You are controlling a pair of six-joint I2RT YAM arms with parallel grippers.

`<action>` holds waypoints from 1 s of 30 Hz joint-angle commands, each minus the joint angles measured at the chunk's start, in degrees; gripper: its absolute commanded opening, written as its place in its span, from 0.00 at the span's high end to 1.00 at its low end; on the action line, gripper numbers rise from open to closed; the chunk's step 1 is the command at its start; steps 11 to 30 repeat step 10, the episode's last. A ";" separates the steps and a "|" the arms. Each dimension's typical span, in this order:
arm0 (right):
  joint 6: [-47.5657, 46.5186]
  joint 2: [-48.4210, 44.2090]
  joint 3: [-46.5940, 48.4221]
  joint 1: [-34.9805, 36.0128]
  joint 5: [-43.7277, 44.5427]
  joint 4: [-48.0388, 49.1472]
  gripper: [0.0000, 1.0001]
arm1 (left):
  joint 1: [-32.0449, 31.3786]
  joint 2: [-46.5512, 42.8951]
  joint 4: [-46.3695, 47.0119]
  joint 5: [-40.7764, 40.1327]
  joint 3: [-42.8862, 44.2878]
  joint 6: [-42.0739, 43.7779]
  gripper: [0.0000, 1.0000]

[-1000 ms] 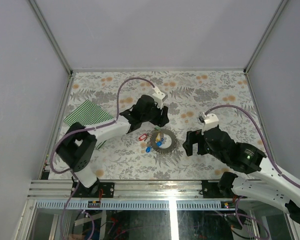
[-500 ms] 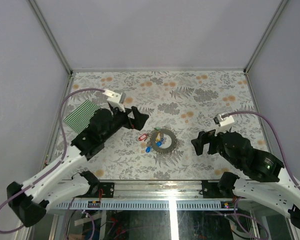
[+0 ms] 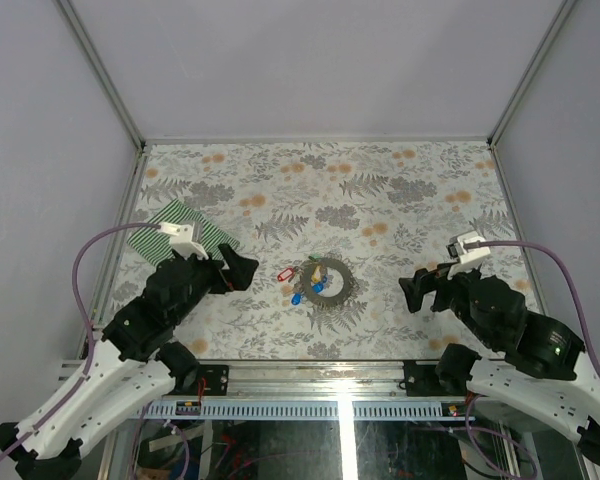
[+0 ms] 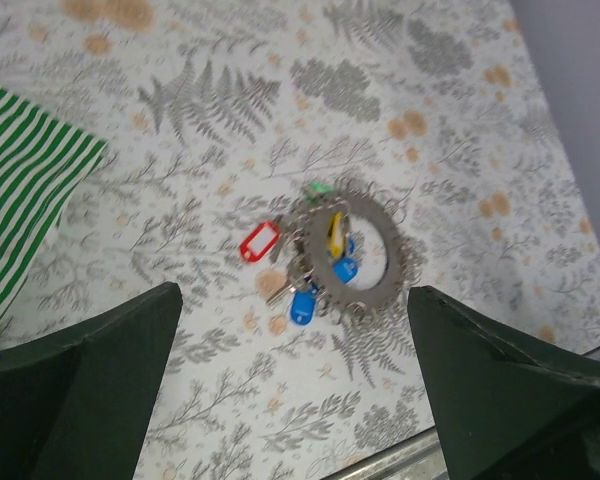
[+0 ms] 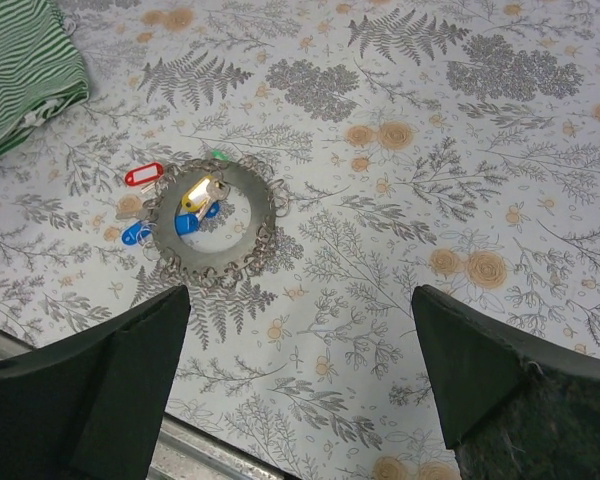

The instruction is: Put the keys on the keyring

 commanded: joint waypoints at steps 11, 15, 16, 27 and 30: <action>-2.75 0.69 -1.49 0.26 -0.69 3.33 0.01 | 0.11 -1.65 -4.59 -4.81 -0.99 -0.65 0.00; -2.75 0.69 -1.49 0.26 -0.69 3.33 0.01 | 0.11 -1.65 -4.59 -4.81 -0.99 -0.65 0.00; -2.75 0.69 -1.49 0.26 -0.69 3.33 0.01 | 0.11 -1.65 -4.59 -4.81 -0.99 -0.65 0.00; -2.75 0.69 -1.49 0.26 -0.69 3.33 0.01 | 0.11 -1.65 -4.59 -4.81 -0.99 -0.65 0.00; -2.75 0.69 -1.49 0.26 -0.69 3.33 0.01 | 0.11 -1.65 -4.59 -4.81 -0.99 -0.65 0.00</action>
